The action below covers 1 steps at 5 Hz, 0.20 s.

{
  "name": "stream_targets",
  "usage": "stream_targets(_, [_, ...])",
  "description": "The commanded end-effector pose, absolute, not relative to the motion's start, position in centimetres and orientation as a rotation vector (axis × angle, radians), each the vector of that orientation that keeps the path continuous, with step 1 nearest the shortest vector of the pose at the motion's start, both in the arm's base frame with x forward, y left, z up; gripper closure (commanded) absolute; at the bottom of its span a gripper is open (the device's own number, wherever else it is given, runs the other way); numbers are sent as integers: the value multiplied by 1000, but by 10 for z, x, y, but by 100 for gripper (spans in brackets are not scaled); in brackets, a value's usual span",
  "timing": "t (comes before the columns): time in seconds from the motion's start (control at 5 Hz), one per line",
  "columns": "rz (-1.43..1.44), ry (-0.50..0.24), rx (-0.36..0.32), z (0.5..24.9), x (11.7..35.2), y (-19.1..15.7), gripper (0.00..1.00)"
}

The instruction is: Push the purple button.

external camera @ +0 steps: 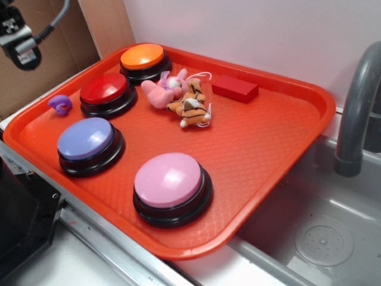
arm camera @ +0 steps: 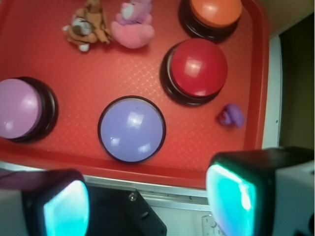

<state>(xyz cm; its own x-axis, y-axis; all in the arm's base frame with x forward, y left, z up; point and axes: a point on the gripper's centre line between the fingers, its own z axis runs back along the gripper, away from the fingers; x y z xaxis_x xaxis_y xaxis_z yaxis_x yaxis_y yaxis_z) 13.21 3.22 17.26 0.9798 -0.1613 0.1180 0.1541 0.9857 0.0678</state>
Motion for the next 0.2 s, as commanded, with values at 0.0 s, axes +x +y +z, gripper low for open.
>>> stream_targets(0.0, [-137,-164,76,192,137,32,0])
